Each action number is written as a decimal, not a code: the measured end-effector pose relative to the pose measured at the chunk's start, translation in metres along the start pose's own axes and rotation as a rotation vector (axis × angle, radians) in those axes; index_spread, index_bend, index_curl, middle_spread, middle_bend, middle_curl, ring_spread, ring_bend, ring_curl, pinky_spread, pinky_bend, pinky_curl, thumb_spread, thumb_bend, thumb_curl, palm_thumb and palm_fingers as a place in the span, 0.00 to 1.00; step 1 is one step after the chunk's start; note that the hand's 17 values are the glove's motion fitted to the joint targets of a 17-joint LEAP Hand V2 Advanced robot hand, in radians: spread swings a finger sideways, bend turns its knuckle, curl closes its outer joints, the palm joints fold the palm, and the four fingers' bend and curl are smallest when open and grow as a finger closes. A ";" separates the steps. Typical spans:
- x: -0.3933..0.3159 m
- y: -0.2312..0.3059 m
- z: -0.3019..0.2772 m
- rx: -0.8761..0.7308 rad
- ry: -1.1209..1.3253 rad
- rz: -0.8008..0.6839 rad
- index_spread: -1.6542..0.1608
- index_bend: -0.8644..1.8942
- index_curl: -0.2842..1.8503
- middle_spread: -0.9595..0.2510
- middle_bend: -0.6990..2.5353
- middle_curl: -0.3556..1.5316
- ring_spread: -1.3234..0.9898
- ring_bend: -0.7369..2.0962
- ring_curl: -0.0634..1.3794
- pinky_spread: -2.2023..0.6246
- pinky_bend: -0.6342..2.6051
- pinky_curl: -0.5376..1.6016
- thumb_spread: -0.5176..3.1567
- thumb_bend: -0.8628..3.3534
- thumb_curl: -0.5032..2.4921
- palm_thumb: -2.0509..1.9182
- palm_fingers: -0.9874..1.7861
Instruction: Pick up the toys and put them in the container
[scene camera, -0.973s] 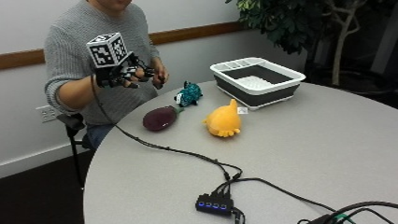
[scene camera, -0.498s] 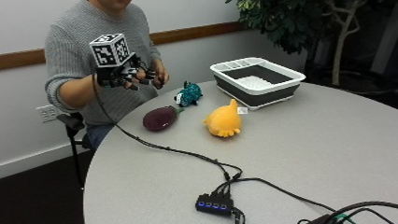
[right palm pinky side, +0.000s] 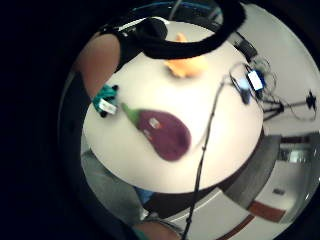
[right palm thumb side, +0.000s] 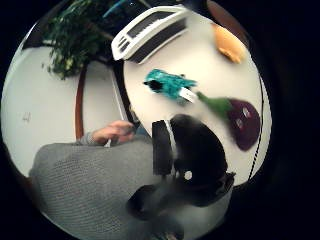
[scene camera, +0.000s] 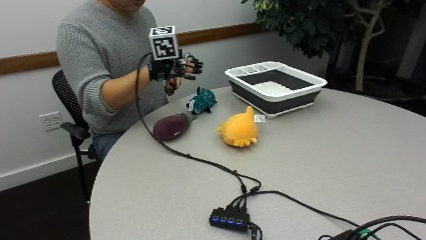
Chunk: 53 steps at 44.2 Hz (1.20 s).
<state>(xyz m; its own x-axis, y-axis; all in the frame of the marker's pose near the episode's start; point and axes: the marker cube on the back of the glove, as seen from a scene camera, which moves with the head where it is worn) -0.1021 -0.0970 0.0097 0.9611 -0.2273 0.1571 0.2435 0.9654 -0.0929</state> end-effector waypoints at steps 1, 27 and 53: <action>-0.008 -0.010 0.002 -0.007 0.002 -0.022 0.71 0.37 0.25 0.62 0.27 0.32 0.48 0.39 0.19 0.78 0.44 0.40 0.54 0.20 0.22 0.51 0.35; -0.060 -0.088 0.159 -0.298 0.079 -0.080 0.71 0.36 0.26 0.63 0.27 0.34 0.48 0.41 0.22 0.78 0.47 0.41 0.55 0.21 0.24 0.53 0.34; -0.052 -0.082 0.169 0.018 0.110 -0.027 0.70 0.35 0.15 0.56 0.39 0.43 0.39 0.70 0.39 0.65 0.59 0.45 0.52 0.25 0.32 0.65 0.59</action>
<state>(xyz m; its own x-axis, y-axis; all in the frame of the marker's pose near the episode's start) -0.1941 -0.1432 0.1750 0.9629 -0.2650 0.0501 0.2681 0.9607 -0.0724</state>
